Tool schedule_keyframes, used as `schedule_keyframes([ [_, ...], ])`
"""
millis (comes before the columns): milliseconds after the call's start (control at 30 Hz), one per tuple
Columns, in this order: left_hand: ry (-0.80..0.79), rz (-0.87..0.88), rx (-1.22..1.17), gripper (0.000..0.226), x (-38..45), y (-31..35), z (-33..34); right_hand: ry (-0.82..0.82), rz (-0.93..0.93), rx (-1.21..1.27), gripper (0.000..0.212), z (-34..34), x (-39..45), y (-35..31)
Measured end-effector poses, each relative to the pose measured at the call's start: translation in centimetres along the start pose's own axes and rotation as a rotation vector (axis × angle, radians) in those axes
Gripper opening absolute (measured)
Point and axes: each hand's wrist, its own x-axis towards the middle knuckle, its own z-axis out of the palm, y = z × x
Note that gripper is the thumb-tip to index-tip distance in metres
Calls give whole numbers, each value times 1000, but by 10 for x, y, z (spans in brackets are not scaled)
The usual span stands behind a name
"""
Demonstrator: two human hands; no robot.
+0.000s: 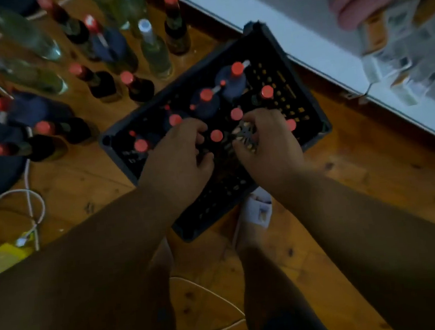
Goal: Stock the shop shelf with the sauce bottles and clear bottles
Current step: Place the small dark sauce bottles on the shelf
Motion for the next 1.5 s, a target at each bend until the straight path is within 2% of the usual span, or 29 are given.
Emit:
schedule_keyframes([
  [167, -45, -114, -97, 51, 38, -37, 81, -54, 159, 54, 59, 59, 53, 57],
  [300, 73, -269, -245, 59, 64, -59, 122, -32, 198, 152, 64, 88, 89, 84],
  [367, 112, -290, -297, 66, 76, -71, 137, -17, 181, 221, 65, 99, 103, 93],
  [467, 146, -242, -322, 65, 93, -81, 155, 15, 129, 258, 59, 113, 122, 101],
  [600, 172, -180, -341, 40, 108, -80, 171, 96, 58, 265, 31, 121, 143, 101],
  [700, 178, -195, -378, 32, 105, -78, 169, 114, 50, 277, 26, 116, 140, 98],
  [767, 168, -238, -414, 29, 92, -74, 154, 109, 62, 266, 24, 105, 127, 91],
  [867, 150, -179, -385, 25, 56, -53, 116, 100, 74, 286, 23, 74, 90, 72],
  [1000, 156, -119, -346, 21, -4, 6, 36, 60, 102, 322, 30, -2, 22, 27],
  [1067, 146, -91, -325, 21, -34, 44, -12, 58, 85, 338, 27, -49, -15, -1],
  [1133, 145, -42, -326, 28, -68, 84, -62, 97, 43, 337, 26, -100, -54, -33],
  [1233, 227, 69, -352, 42, -125, 145, -137, 168, -71, 353, 31, -175, -110, -79],
  [1367, 412, 53, -535, 28, -186, 223, -224, 310, -162, 487, 26, -270, -173, -141],
  [1500, 483, 253, -760, 24, -228, 294, -287, 447, -295, 680, 42, -340, -218, -207],
])
